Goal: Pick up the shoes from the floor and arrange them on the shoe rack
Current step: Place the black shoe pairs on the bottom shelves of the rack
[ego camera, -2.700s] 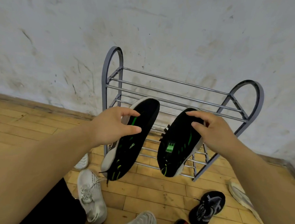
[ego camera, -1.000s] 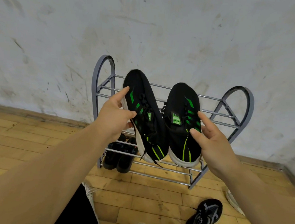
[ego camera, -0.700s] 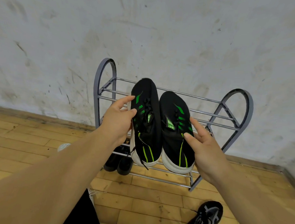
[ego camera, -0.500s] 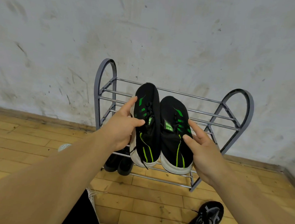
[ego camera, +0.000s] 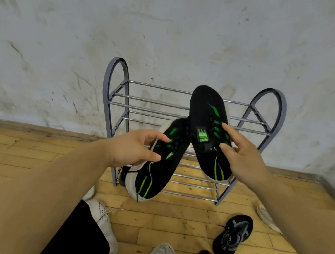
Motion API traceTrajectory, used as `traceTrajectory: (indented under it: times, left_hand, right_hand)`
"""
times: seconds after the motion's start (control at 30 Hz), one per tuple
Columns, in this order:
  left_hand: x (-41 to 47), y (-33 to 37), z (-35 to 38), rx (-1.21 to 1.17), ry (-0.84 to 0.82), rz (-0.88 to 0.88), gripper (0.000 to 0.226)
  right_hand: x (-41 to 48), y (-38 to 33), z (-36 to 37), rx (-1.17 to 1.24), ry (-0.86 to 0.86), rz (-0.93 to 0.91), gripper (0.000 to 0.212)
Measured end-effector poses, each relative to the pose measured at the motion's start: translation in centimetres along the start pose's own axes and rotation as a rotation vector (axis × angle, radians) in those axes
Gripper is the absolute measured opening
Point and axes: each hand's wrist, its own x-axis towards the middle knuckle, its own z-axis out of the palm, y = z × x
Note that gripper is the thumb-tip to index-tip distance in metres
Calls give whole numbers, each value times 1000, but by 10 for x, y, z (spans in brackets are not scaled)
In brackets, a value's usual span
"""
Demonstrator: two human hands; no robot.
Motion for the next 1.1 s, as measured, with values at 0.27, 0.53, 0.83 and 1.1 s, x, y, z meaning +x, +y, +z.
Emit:
traceTrajectory:
  times: [0.27, 0.53, 0.83, 1.1]
  left_hand:
    - [7, -32, 15, 225, -204, -260, 58]
    - [16, -80, 40, 343, -288, -530, 63]
    - [60, -160, 121, 262, -42, -411, 61]
    - [155, -229, 161, -170, 179, -352, 60]
  right_hand:
    - [3, 12, -30, -113, -346, -6, 49]
    - [-4, 69, -19, -287, -777, 283, 43]
    - [-30, 204, 40, -458, -650, 530, 49]
    - [-2, 314, 103, -166, -246, 609, 50]
